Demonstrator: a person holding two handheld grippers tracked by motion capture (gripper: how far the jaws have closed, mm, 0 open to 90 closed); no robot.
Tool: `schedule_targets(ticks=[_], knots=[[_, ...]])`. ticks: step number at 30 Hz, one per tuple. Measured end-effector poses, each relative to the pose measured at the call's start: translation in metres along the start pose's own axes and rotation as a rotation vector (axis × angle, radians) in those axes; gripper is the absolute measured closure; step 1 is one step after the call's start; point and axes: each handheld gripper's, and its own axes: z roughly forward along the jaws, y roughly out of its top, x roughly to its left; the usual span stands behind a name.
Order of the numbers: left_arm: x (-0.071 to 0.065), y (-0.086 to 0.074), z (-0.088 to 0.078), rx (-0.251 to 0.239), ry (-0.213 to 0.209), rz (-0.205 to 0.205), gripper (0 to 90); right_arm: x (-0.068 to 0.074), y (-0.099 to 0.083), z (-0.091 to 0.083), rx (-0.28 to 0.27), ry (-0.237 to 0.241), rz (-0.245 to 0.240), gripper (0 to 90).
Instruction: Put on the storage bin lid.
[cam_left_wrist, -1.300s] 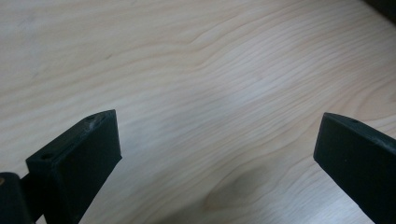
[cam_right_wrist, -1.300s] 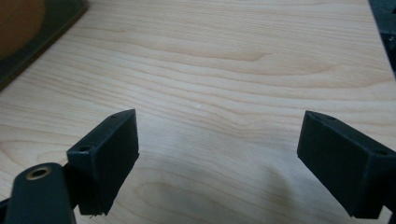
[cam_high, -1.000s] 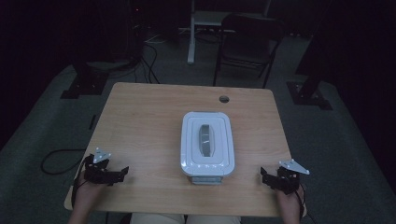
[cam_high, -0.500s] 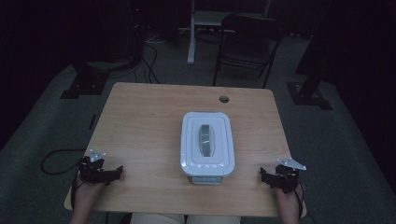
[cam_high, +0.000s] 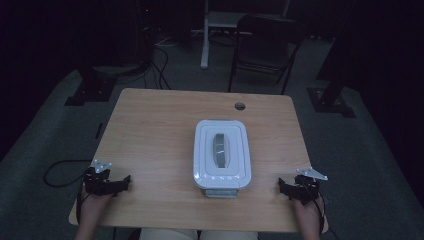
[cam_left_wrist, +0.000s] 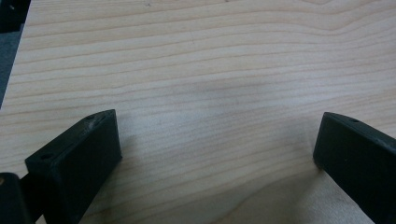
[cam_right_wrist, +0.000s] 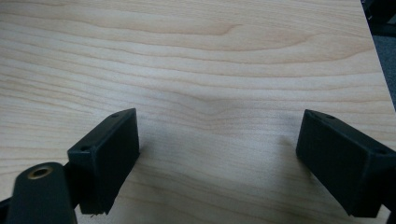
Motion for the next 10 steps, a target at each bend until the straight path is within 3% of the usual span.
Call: schedule_targets(ticks=[10], knots=[[0.0005, 0.0008, 0.0009, -0.002, 0.004, -0.004, 1.4, -0.0002, 0.0006, 0.0007, -0.002, -0.003, 0.002, 12.8]])
